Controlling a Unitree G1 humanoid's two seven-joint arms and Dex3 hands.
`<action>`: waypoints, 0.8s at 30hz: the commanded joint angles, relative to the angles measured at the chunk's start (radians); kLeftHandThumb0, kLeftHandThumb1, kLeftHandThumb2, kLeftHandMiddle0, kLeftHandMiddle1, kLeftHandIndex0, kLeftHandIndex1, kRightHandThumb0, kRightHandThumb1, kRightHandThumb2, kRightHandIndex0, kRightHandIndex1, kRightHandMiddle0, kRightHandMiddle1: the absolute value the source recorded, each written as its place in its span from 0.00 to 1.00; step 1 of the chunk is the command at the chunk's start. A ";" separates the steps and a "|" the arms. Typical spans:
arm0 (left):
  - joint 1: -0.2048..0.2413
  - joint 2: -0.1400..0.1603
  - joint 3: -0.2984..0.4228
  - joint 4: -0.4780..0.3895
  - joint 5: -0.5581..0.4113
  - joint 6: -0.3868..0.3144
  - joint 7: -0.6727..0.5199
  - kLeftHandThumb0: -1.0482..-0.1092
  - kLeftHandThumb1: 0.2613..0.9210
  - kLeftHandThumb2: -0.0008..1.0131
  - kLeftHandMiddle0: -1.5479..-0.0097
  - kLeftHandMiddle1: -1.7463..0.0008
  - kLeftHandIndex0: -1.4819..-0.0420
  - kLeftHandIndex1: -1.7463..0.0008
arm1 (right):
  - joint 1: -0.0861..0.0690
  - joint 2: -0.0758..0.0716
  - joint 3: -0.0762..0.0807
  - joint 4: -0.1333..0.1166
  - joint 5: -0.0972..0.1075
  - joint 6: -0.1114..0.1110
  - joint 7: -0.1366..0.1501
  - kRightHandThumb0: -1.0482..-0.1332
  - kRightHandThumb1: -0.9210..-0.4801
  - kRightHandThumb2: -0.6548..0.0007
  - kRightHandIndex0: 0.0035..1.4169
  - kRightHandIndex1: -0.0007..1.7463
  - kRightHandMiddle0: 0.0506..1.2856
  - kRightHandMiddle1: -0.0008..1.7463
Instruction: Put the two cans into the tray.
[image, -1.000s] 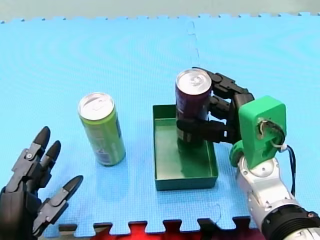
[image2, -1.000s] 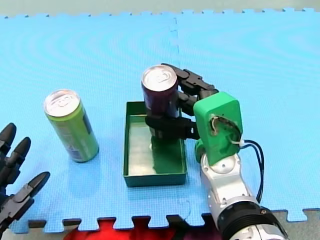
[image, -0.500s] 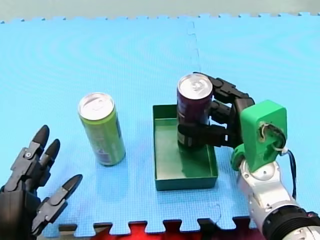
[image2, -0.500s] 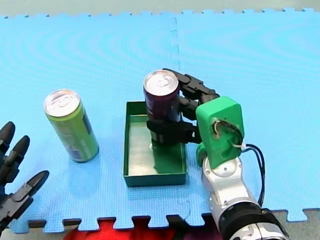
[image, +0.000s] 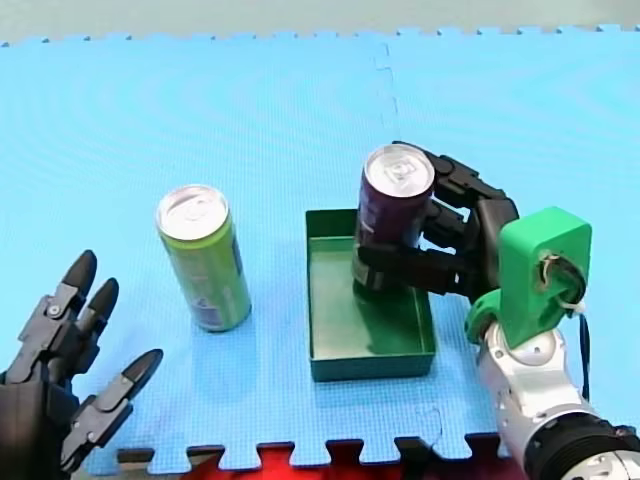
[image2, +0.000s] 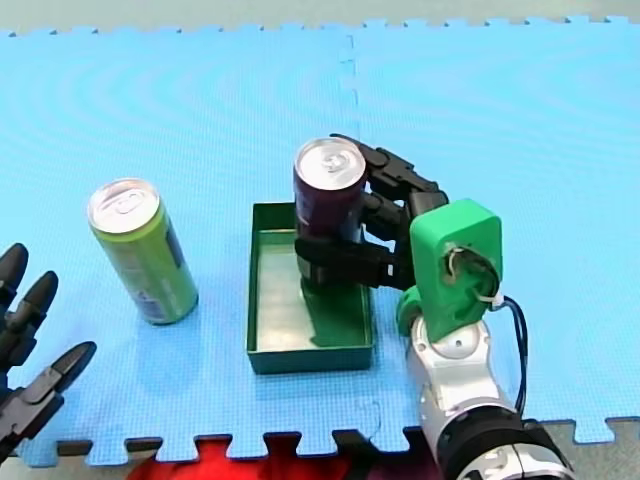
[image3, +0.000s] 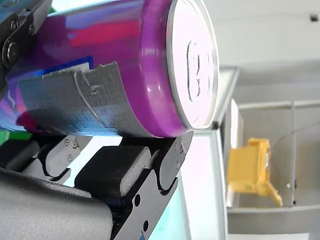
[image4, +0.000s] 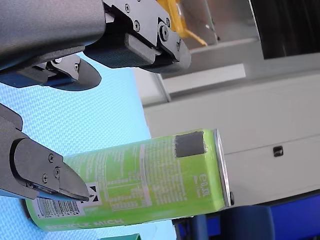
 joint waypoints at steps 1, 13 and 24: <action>-0.001 0.005 0.004 0.002 -0.003 -0.005 -0.002 0.05 0.83 0.00 0.73 1.00 0.77 1.00 | -0.011 0.002 -0.014 0.006 0.017 -0.022 0.018 0.68 0.43 1.00 0.94 0.00 0.91 0.00; 0.004 0.004 0.006 0.000 -0.009 -0.012 -0.013 0.05 0.83 0.00 0.73 1.00 0.77 1.00 | -0.011 0.006 -0.040 0.036 0.031 -0.074 0.062 0.70 0.42 1.00 0.94 0.00 0.91 0.00; 0.009 -0.003 0.006 -0.012 -0.002 -0.012 -0.006 0.05 0.83 0.00 0.73 1.00 0.77 1.00 | -0.010 -0.013 -0.009 0.044 -0.036 -0.096 0.003 0.71 0.43 1.00 0.94 0.00 0.91 0.00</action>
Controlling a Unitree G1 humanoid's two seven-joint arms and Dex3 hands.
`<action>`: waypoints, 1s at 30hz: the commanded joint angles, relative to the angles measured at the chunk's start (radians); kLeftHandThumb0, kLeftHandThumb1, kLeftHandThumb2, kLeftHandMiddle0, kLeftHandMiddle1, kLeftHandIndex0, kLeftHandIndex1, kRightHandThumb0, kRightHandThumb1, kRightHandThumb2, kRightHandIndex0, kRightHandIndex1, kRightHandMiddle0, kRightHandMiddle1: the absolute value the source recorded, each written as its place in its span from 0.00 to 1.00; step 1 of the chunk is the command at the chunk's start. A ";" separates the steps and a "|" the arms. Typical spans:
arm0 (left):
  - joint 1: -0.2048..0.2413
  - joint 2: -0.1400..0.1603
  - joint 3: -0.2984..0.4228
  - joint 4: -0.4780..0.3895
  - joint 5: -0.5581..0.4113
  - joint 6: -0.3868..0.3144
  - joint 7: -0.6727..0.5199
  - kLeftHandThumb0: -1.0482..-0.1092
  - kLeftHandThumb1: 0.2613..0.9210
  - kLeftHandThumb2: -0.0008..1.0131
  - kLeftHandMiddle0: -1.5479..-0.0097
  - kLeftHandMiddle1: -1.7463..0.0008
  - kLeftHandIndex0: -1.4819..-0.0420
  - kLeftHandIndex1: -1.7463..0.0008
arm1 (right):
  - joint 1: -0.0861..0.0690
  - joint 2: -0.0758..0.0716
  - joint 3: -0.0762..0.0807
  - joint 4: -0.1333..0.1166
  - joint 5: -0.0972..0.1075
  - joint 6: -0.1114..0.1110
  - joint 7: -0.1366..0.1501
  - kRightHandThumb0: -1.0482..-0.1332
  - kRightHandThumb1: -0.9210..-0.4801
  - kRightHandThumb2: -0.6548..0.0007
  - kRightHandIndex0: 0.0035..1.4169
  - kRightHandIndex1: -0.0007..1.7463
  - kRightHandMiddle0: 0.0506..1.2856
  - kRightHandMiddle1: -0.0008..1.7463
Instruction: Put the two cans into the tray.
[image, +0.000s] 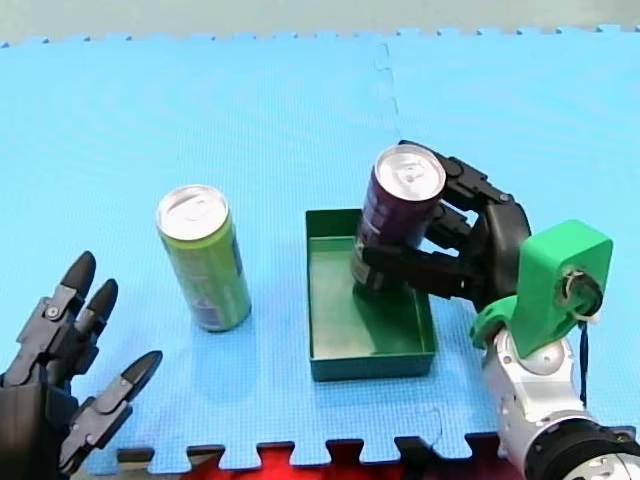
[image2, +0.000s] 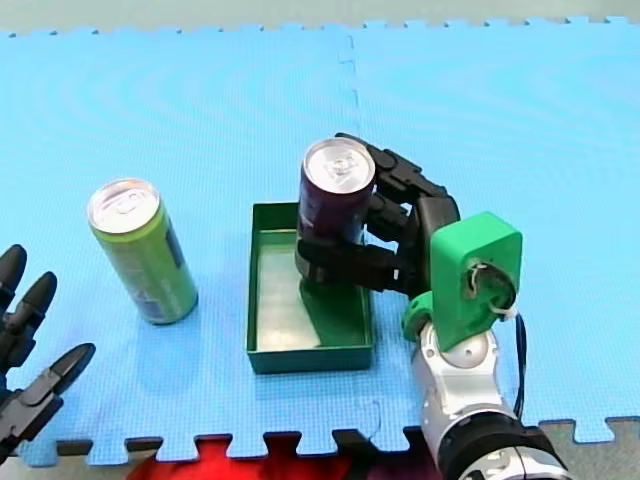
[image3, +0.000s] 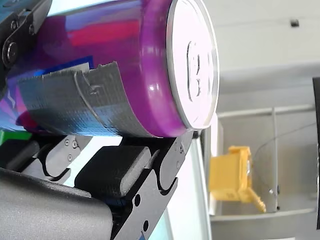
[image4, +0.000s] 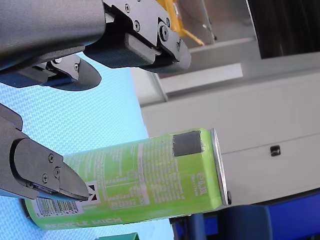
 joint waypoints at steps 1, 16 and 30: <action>0.001 0.002 0.002 -0.002 0.001 -0.004 0.004 0.05 0.83 0.00 0.73 1.00 0.77 1.00 | -0.009 -0.007 0.009 0.000 -0.014 -0.016 -0.019 0.71 0.43 1.00 0.94 0.00 0.91 0.00; -0.004 0.000 0.002 0.011 0.008 -0.015 0.012 0.05 0.83 0.00 0.73 1.00 0.77 1.00 | -0.013 -0.014 0.029 0.013 -0.057 -0.028 -0.076 0.72 0.45 1.00 0.93 0.00 0.91 0.00; -0.016 0.004 0.007 0.023 0.001 -0.016 0.009 0.05 0.83 0.00 0.72 1.00 0.76 1.00 | -0.017 -0.015 0.030 0.029 -0.058 0.007 -0.083 0.73 0.45 1.00 0.93 0.00 0.91 0.00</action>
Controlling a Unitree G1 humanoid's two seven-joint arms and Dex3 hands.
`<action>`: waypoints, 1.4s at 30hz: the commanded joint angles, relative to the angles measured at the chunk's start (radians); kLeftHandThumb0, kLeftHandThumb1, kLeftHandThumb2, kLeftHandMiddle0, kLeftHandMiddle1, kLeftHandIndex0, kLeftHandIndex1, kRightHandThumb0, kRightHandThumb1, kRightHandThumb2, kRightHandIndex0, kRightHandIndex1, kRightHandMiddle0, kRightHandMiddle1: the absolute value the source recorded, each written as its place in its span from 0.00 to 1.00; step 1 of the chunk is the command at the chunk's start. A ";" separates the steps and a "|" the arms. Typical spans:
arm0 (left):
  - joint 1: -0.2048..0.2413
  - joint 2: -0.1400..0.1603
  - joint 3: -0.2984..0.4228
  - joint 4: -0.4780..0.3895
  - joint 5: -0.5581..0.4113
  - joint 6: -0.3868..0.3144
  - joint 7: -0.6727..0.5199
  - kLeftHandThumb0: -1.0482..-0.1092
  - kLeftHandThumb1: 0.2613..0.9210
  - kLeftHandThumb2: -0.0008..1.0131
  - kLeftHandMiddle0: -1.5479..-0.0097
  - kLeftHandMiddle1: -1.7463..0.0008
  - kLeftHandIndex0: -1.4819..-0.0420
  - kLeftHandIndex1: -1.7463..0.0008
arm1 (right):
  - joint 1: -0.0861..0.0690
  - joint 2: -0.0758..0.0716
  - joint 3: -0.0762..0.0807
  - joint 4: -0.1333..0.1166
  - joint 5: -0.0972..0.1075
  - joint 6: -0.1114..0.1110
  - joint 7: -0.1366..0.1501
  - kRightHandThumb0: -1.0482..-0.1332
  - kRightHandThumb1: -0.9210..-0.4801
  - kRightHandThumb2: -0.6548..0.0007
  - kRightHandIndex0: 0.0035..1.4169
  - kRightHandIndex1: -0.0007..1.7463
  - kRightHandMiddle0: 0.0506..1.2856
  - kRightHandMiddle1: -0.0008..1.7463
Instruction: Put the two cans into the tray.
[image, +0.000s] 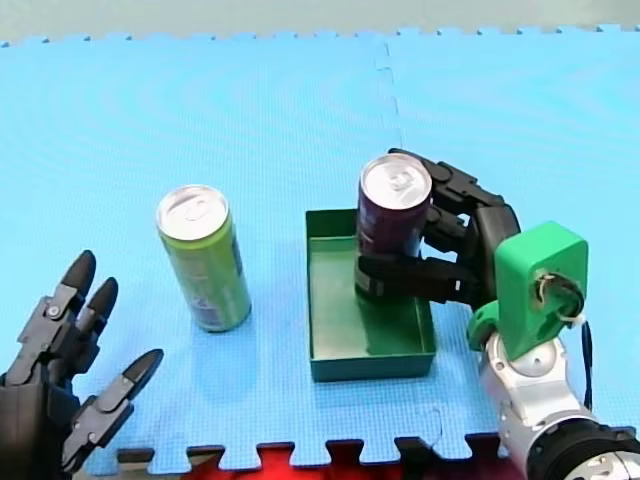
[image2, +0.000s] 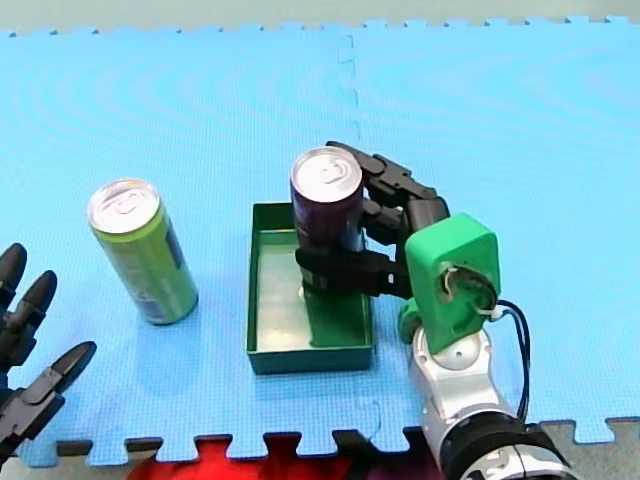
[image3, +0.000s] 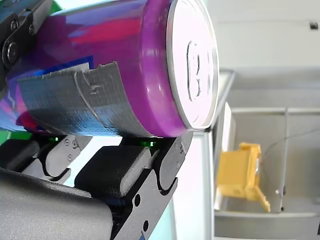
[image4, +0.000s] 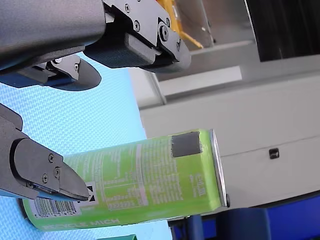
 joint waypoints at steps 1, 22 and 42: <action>-0.004 0.006 0.004 0.004 -0.006 -0.005 -0.002 0.05 0.83 0.00 0.72 1.00 0.76 1.00 | -0.008 -0.002 -0.001 0.001 0.002 0.003 -0.004 0.73 0.45 1.00 0.93 0.00 0.91 0.00; -0.003 0.012 0.008 -0.007 -0.025 -0.008 -0.027 0.06 0.81 0.00 0.73 1.00 0.76 1.00 | 0.005 0.011 -0.007 0.010 0.008 0.019 -0.001 0.73 0.45 1.00 0.93 0.00 0.90 0.00; 0.015 0.008 0.003 -0.040 -0.023 0.006 -0.027 0.06 0.81 0.00 0.73 1.00 0.77 1.00 | 0.013 0.016 -0.025 0.011 0.022 0.003 0.032 0.74 0.46 1.00 0.93 0.00 0.91 0.00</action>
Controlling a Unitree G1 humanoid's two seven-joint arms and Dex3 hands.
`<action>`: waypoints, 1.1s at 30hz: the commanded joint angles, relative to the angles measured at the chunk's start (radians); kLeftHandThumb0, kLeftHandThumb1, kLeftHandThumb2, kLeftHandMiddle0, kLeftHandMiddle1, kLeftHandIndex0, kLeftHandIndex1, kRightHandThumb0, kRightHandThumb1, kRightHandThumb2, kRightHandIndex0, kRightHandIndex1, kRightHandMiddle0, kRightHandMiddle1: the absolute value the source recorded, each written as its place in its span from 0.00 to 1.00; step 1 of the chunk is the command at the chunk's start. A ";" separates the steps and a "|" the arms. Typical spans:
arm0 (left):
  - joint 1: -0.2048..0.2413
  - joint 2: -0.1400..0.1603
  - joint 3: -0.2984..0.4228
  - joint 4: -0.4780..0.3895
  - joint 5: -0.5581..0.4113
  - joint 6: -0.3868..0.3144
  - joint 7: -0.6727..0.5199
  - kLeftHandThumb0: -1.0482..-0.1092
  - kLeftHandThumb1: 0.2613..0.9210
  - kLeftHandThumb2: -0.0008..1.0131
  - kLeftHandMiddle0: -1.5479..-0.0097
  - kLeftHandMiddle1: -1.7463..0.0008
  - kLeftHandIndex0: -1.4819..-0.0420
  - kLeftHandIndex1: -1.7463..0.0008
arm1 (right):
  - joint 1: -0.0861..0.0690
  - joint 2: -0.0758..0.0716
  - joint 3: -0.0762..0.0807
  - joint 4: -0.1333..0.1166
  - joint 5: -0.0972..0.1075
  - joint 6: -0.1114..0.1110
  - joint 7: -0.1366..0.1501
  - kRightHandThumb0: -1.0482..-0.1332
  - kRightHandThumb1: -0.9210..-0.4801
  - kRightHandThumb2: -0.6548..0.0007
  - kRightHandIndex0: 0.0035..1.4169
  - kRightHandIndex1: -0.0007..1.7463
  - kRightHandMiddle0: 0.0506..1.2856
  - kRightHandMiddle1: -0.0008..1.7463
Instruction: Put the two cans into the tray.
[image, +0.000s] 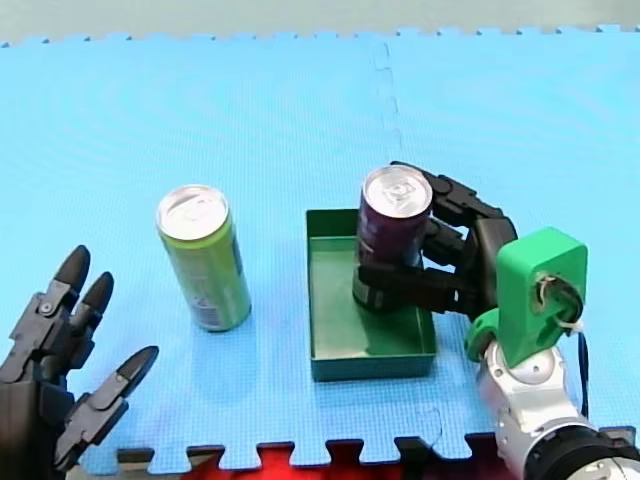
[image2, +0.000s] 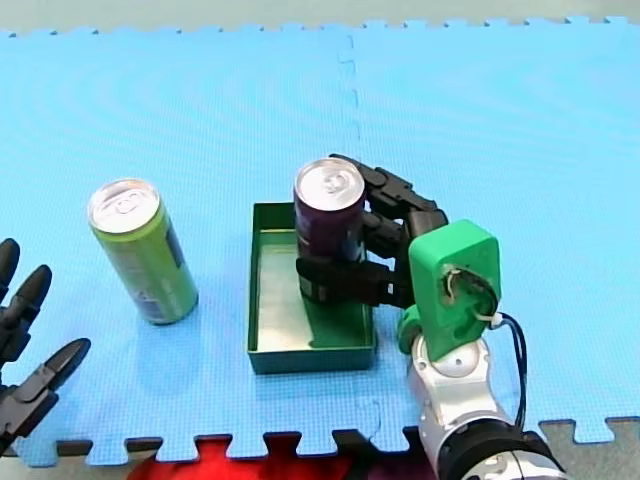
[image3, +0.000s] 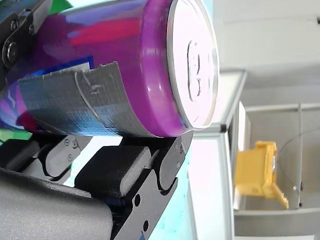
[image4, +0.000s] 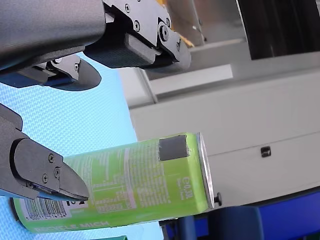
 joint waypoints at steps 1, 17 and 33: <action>0.003 0.004 0.001 -0.005 0.001 0.004 0.002 0.06 0.81 0.00 0.73 1.00 0.77 1.00 | 0.001 -0.002 -0.002 -0.001 0.004 -0.009 0.001 0.74 0.46 1.00 0.93 0.00 0.91 0.00; 0.004 0.003 0.002 -0.005 0.027 0.000 0.025 0.05 0.82 0.00 0.73 1.00 0.76 1.00 | 0.006 -0.009 0.042 -0.004 -0.042 -0.002 0.010 0.29 0.58 0.98 0.46 0.00 0.34 0.00; 0.007 0.003 -0.002 -0.002 0.050 -0.006 0.053 0.04 0.85 0.00 0.72 1.00 0.76 1.00 | 0.013 -0.044 0.111 -0.010 -0.108 -0.025 0.003 0.11 0.52 0.99 0.37 0.00 0.27 0.00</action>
